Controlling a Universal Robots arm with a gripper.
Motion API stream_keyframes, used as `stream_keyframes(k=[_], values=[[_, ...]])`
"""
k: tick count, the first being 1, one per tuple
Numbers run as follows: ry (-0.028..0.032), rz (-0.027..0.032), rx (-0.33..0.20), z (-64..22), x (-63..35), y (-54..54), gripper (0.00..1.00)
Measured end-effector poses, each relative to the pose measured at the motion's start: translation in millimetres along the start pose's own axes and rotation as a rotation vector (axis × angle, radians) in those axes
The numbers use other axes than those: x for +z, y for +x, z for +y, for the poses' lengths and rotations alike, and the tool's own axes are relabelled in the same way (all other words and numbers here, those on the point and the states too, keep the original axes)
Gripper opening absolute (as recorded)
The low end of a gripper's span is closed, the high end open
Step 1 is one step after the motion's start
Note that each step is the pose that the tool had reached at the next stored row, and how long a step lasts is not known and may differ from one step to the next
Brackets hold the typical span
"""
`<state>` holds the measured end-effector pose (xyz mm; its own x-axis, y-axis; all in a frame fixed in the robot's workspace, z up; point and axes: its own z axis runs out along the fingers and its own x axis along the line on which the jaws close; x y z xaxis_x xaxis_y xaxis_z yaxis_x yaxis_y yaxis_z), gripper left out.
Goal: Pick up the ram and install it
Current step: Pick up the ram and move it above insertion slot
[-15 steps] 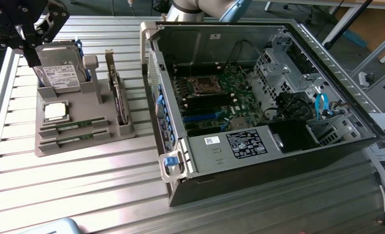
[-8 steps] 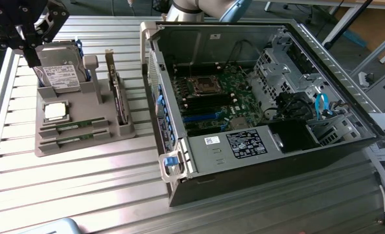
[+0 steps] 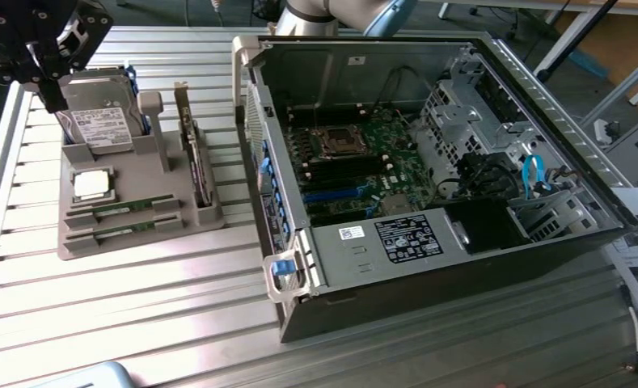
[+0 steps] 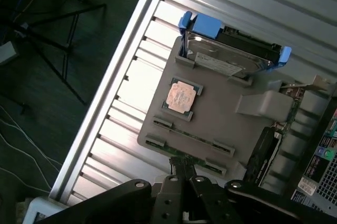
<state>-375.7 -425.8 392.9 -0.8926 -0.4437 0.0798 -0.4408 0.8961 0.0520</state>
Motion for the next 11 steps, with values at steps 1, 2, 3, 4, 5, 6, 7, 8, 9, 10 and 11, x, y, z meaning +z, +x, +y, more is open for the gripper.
stream_keyframes(k=[1, 2, 3, 4, 5, 6, 7, 8, 9, 10, 11], values=[[0.0008, 0.0007, -0.01, 0.0, 0.0, 0.0, 0.11], [0.0014, 0.0015, -0.02, 0.0, 0.0, 0.0, 0.11], [0.0022, 0.0022, -0.031, 0.0, 0.0, 0.0, 0.11], [0.0029, 0.003, -0.041, 0.0, 0.0, 0.0, 0.11], [0.0037, 0.0038, -0.052, 0.0, 0.0, 0.0, 0.11], [0.0044, 0.0044, -0.062, 0.0, 0.0, 0.0, 0.11], [0.0051, 0.0052, -0.072, 0.0, 0.0, 0.0, 0.11], [0.0057, 0.0058, -0.081, 0.0, 0.0, 0.0, 0.11], [0.0063, 0.0064, -0.091, 0.0, 0.0, 0.0, 0.11], [0.0067, 0.0069, -0.099, 0.0, 0.0, 0.0, 0.11], [0.0068, 0.0074, -0.109, 0.0, 0.0, 0.0, 0.11]])
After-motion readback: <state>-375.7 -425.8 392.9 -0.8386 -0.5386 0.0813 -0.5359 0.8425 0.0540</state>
